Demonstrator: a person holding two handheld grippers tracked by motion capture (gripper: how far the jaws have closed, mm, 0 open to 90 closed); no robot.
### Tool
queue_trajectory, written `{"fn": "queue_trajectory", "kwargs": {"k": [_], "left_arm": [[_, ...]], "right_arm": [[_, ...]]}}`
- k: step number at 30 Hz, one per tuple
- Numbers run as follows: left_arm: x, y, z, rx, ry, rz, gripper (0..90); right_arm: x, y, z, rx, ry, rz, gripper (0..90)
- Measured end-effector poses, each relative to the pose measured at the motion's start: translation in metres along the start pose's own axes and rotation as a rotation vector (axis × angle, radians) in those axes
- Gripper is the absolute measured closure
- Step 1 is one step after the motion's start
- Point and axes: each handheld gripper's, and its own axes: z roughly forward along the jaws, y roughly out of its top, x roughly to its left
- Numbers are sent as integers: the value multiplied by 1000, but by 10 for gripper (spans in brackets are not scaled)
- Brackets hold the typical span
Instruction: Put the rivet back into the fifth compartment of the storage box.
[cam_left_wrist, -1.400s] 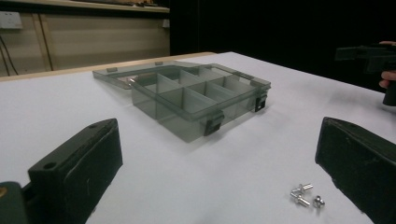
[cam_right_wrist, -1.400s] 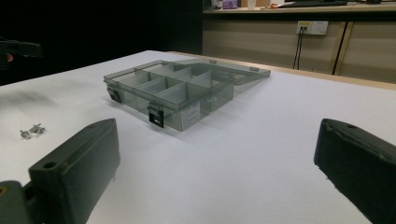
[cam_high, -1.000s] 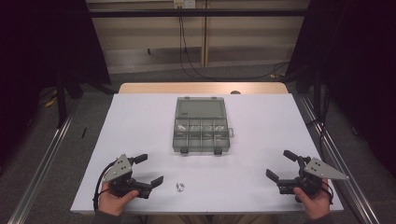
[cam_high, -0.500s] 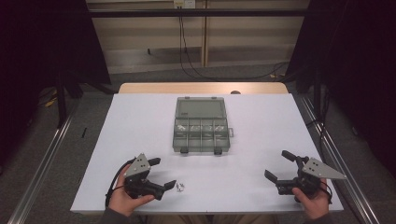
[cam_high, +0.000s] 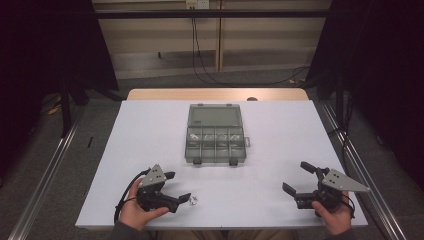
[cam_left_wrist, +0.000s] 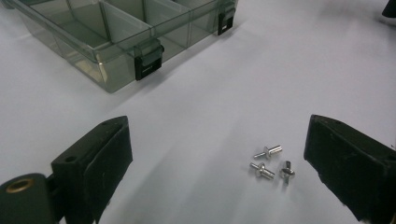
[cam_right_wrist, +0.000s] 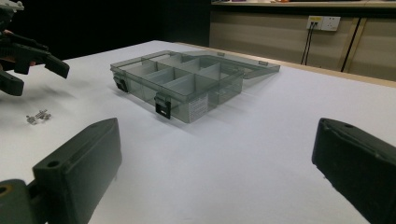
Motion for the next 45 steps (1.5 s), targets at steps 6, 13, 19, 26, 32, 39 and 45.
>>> {"fn": "queue_trajectory", "kwargs": {"k": [6, 13, 19, 26, 32, 39, 45], "left_arm": [[-1, 1, 1, 33, -3, -11, 162], [-5, 2, 2, 79, -36, 0, 372], [-7, 4, 3, 123, -63, -24, 506], [-10, 7, 8, 148, -66, -27, 618], [-11, 8, 14, 169, -75, -25, 642], [-13, 6, 17, 195, -76, -10, 686], [-12, 5, 17, 210, -76, 0, 734]], "right_arm": [[0, 0, 0, 6, -1, -1, 12], [-1, -1, 0, 4, -2, 0, 13], [0, 0, 0, 6, -1, 0, 13], [1, -1, 1, 8, 3, -3, 13], [1, -1, 1, 10, 4, -4, 15], [1, -1, 2, 14, 4, -8, 15], [1, 0, 2, 13, 4, -8, 14]]}}
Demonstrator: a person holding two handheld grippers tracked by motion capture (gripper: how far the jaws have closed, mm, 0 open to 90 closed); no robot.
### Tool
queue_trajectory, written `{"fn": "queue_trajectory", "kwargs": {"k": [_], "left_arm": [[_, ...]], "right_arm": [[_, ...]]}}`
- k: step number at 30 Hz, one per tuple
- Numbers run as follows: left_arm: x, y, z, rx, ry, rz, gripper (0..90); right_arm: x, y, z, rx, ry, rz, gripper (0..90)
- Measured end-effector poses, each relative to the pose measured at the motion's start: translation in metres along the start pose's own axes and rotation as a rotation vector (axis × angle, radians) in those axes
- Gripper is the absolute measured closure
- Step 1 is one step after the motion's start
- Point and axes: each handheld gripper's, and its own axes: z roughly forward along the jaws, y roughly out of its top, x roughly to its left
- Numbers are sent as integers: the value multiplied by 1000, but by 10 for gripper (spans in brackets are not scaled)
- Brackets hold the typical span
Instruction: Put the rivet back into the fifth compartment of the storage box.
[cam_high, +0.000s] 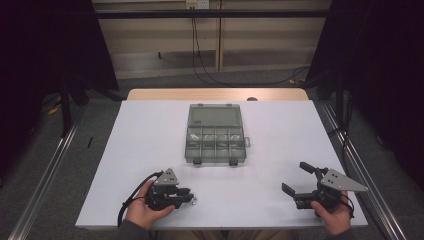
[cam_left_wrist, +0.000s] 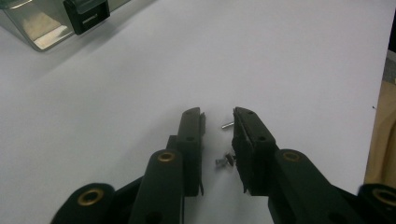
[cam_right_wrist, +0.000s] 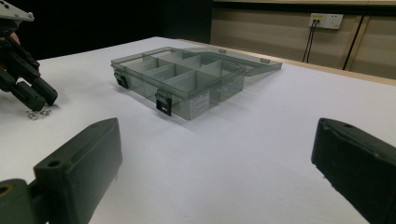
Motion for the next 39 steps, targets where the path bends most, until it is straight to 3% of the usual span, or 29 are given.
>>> {"fn": "queue_trajectory", "kwargs": {"k": [13, 22, 31, 39], "left_arm": [[4, -2, -3, 4, -6, -20, 887], [5, -7, -13, -53, -17, -42, 785], [-2, -14, -21, -47, -12, -66, 734], [-6, -16, -15, -11, 3, -49, 748]], "right_arm": [[0, 0, 0, -5, 0, 1, 14], [-1, 0, 0, -7, 0, 3, 14], [-2, 1, 2, -9, 4, 4, 14], [0, 2, 4, -6, 8, -2, 15]]}}
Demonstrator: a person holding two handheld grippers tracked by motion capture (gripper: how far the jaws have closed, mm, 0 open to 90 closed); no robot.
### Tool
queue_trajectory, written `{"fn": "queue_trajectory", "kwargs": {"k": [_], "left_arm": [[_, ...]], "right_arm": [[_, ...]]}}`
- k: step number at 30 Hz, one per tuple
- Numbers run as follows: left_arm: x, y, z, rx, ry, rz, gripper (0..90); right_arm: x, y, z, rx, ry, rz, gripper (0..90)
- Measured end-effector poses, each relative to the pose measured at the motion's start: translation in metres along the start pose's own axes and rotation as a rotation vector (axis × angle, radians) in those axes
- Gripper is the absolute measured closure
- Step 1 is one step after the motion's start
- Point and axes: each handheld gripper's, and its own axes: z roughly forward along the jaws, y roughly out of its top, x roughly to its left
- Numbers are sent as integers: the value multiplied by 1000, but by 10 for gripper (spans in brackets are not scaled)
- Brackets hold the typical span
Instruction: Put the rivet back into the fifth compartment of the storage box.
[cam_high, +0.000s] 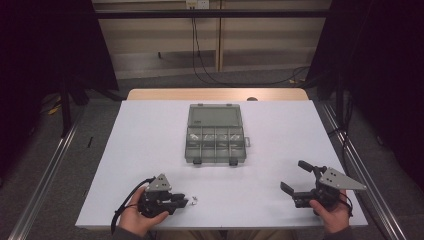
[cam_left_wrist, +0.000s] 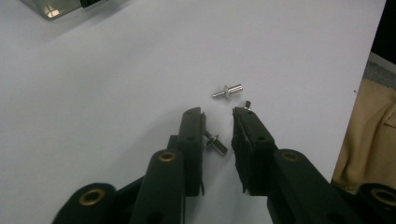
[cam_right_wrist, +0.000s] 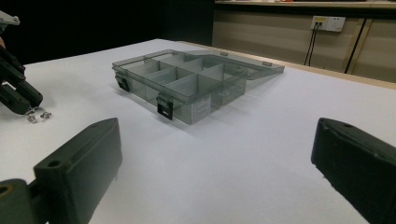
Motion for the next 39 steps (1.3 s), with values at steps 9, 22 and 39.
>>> {"fn": "queue_trajectory", "kwargs": {"k": [9, 22, 39], "left_arm": [[3, 0, 0, 7, 2, 4, 827], [10, 4, -5, -45, 38, -27, 829], [21, 22, -4, -107, 94, -50, 829]], "right_arm": [[0, 0, 0, -4, -2, -1, 15], [-1, 0, -1, -2, -6, 0, 15], [-2, -1, -3, -4, -16, 5, 12]]}}
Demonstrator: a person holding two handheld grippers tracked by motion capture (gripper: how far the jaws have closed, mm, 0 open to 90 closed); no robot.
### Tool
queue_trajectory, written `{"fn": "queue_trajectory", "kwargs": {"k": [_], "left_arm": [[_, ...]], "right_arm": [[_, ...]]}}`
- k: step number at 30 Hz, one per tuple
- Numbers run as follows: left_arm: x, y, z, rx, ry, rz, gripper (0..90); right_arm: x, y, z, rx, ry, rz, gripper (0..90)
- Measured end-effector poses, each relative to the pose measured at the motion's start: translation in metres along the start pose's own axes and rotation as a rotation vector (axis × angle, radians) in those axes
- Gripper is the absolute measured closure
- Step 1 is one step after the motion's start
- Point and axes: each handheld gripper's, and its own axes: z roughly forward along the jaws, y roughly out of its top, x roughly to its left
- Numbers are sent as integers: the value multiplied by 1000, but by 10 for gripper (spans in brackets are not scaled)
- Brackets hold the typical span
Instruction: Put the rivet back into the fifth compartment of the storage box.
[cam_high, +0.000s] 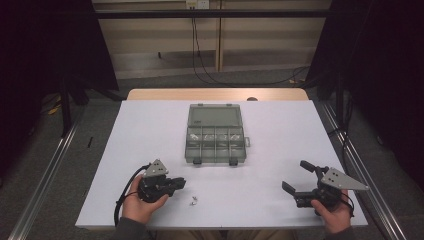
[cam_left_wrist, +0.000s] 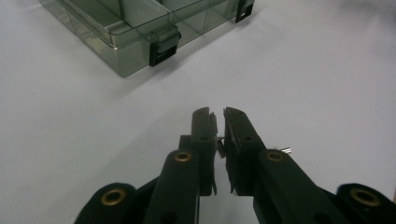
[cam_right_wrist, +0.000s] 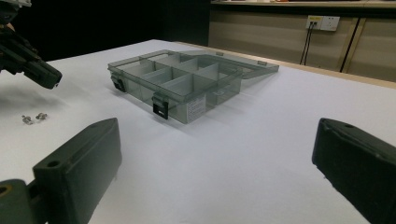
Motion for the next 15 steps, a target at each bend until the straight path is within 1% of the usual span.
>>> {"fn": "queue_trajectory", "kwargs": {"k": [1, 3, 4, 7, 9, 12, 15], "left_arm": [[1, 1, 0, -4, 6, 9, 829], [2, 2, 0, -12, 8, -5, 829], [4, 4, -1, -18, 15, -12, 829], [6, 7, 0, -30, 17, -12, 829], [7, 8, 1, -29, 24, -4, 829], [8, 12, 3, -44, 30, -15, 829], [9, 16, 4, -51, 30, -13, 829]], "right_arm": [[0, 0, 0, 0, 0, 0, 12], [0, 0, 0, 2, 1, 1, 12], [1, 0, 0, 3, 4, -3, 12], [1, 0, 0, 3, 3, -2, 12], [0, 0, 0, 2, 3, 0, 11], [0, -1, 1, 2, 1, 1, 11], [1, -1, 1, 3, 2, -2, 12]]}}
